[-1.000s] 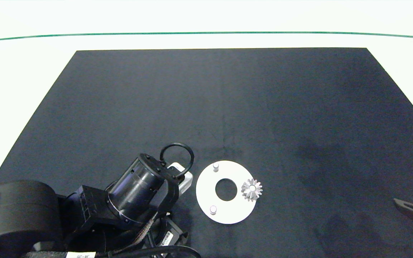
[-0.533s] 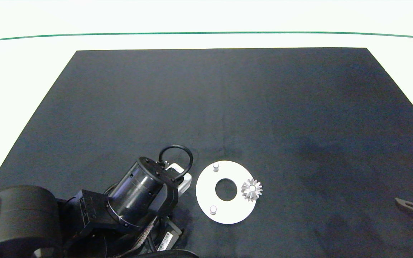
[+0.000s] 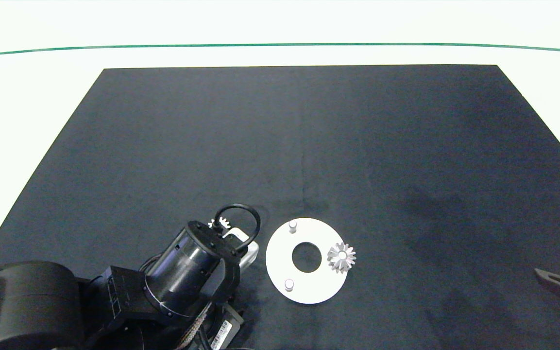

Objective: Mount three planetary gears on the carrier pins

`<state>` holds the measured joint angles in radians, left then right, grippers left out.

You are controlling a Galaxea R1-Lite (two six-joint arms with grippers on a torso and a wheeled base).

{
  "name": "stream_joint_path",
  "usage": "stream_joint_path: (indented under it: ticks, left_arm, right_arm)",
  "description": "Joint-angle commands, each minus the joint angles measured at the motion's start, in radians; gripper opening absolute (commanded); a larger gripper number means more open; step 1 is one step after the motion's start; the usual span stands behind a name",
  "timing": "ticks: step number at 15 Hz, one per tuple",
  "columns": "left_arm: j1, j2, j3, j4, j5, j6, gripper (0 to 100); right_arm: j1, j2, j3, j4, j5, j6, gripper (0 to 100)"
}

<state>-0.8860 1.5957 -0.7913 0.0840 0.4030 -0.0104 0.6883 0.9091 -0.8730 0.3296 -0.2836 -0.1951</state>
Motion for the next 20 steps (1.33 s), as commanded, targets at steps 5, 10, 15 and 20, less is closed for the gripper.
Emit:
stream_joint_path:
  ticks: [5,10,15,20]
  left_arm:
    - [0.001,-0.007,0.001,0.0,0.002,0.001,48]
    - [0.001,-0.01,0.018,-0.01,0.002,0.001,39]
    - [0.002,-0.033,0.052,-0.04,0.004,0.032,29]
    - [-0.011,-0.128,0.043,-0.05,0.062,0.03,18]
  right_arm:
    - [0.0,0.002,0.002,0.002,-0.002,-0.001,100]
    - [0.0,-0.001,0.0,0.002,-0.002,-0.001,100]
    - [0.0,-0.006,0.0,0.002,0.003,-0.001,100]
    - [-0.009,-0.012,-0.018,0.002,-0.003,0.002,100]
